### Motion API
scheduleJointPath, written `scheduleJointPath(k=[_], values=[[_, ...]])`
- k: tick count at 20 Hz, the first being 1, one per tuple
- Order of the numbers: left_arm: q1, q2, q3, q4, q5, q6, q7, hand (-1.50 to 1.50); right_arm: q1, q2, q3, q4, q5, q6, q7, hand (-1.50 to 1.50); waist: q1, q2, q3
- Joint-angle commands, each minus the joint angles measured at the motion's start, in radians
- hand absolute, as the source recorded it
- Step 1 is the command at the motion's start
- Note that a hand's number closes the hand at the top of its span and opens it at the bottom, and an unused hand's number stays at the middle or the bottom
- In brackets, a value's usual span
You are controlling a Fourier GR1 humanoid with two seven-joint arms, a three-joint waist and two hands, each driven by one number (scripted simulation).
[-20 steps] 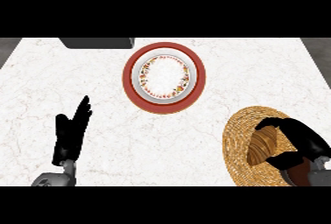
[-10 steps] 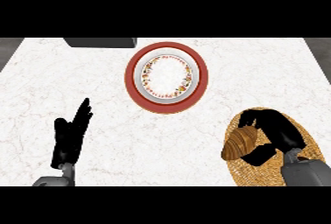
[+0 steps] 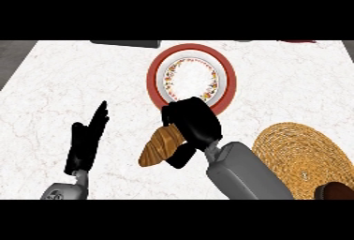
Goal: Pick the croissant from the placemat and place it in the plate
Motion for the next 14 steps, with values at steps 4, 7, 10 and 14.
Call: scheduleJointPath(k=[4,7,10,14], values=[[-0.028,-0.016,0.005,0.001,-0.020,0.033,0.021,0.00,-0.258,0.036,0.094,0.066,-0.081,-0.312,0.176,1.50,-0.035,-0.004,0.001],[-0.025,0.005,0.030,0.005,0.007,0.009,0.041,0.00,-0.367,0.037,0.083,0.079,-0.074,-0.389,0.297,1.50,-0.047,-0.008,0.000],[-0.038,-0.021,0.040,0.046,-0.016,0.049,0.001,0.00,-0.410,0.037,0.098,0.195,-0.106,-0.462,0.318,1.50,-0.070,-0.005,0.000],[0.028,0.008,0.035,-0.044,0.016,-0.004,0.049,0.00,-0.561,0.037,0.057,0.338,-0.185,-0.485,0.388,1.50,-0.055,-0.005,0.000]])
